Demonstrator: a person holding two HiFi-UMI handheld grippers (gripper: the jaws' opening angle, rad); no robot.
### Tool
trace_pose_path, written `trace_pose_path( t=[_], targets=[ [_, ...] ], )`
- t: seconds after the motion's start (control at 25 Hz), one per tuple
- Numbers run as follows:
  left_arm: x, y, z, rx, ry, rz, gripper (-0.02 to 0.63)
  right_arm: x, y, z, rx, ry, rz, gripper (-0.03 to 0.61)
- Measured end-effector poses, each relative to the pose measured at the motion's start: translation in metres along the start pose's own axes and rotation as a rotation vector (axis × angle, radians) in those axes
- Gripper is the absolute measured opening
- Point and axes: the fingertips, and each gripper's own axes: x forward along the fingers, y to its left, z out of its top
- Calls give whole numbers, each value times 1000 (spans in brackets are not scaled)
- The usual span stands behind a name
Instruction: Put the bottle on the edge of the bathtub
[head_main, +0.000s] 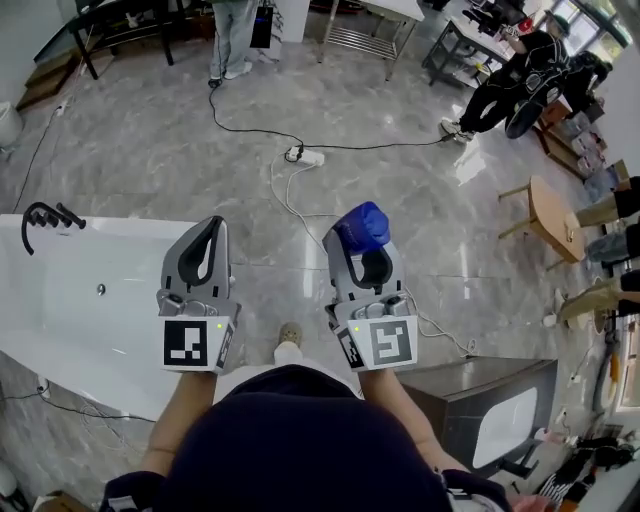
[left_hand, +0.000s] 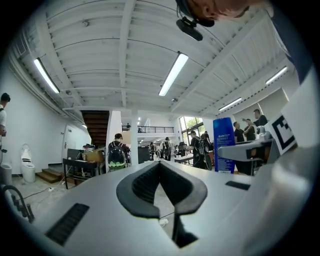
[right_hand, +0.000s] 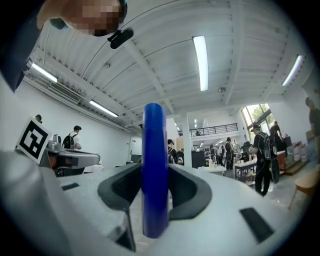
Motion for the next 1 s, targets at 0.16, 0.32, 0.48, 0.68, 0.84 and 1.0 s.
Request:
trace_pose_path(
  t=[0.16,0.32,0.48,0.68,0.84,1.0],
  targets=[
    [48,-4,-2,4,-8,36,3,36,-37,-9,5,4,42,158],
    [80,-10,-12,13,2,59,3,57,-67,-24,23,10,58,158],
    [104,-11,-13,20,24,91,3,75,-89,-29,44,20,80,158],
    [139,-1,-14,21,37,76,3,104,-106,-32,50,28,68,158],
    [172,17,-22,16,33,57,3,135,-114,-38,38,25,50,158],
    [214,37,-24,11,12,16,3,176,-125,-39,24,16,25,158]
  ],
)
